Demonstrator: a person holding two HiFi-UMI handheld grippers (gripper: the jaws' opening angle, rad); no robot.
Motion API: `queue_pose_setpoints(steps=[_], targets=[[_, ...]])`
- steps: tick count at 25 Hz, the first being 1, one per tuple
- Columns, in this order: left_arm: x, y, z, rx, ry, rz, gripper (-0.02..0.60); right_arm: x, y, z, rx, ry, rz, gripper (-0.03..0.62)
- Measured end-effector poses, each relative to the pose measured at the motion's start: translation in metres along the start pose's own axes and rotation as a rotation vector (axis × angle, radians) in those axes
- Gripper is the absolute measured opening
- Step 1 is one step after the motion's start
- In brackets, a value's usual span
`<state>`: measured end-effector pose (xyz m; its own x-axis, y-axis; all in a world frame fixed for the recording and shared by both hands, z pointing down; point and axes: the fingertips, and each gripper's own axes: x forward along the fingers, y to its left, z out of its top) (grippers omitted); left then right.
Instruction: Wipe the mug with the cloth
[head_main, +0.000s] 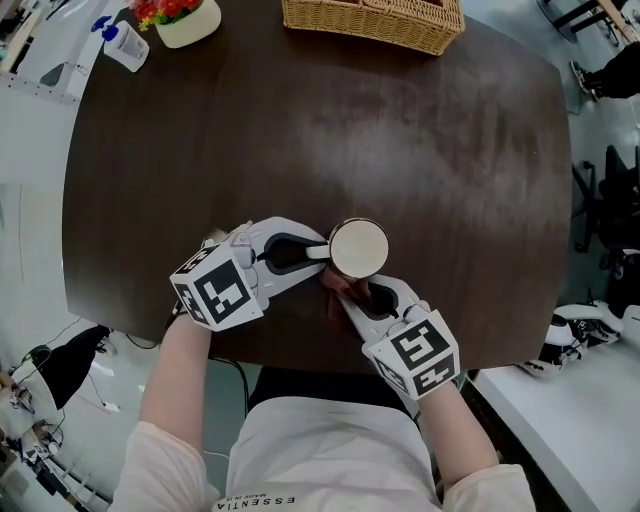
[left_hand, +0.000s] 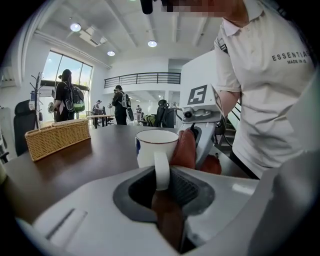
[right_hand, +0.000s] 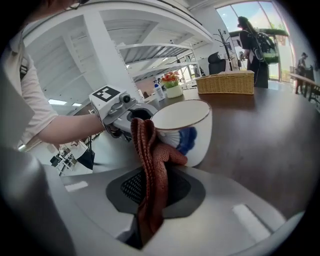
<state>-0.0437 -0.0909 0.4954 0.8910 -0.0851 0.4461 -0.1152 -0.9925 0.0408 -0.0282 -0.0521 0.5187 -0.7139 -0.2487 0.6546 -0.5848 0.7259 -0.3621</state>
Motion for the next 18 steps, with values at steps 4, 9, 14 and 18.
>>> queue_pose_setpoints(steps=[4, 9, 14, 18], targets=[[0.0, -0.001, 0.0, 0.002, -0.009, -0.006, 0.078, -0.01, -0.013, -0.007, 0.006, 0.016, -0.024, 0.083], [0.0, 0.001, 0.0, 0.019, 0.007, -0.015, 0.078, -0.025, -0.035, -0.014, 0.052, 0.019, -0.078, 0.083], [0.0, 0.0, 0.0, 0.025, 0.02, -0.018, 0.078, -0.042, -0.064, -0.013, 0.063, 0.021, -0.173, 0.08], [0.001, 0.001, 0.002, 0.014, 0.019, -0.014, 0.078, -0.057, -0.094, 0.006, -0.001, 0.02, -0.259, 0.08]])
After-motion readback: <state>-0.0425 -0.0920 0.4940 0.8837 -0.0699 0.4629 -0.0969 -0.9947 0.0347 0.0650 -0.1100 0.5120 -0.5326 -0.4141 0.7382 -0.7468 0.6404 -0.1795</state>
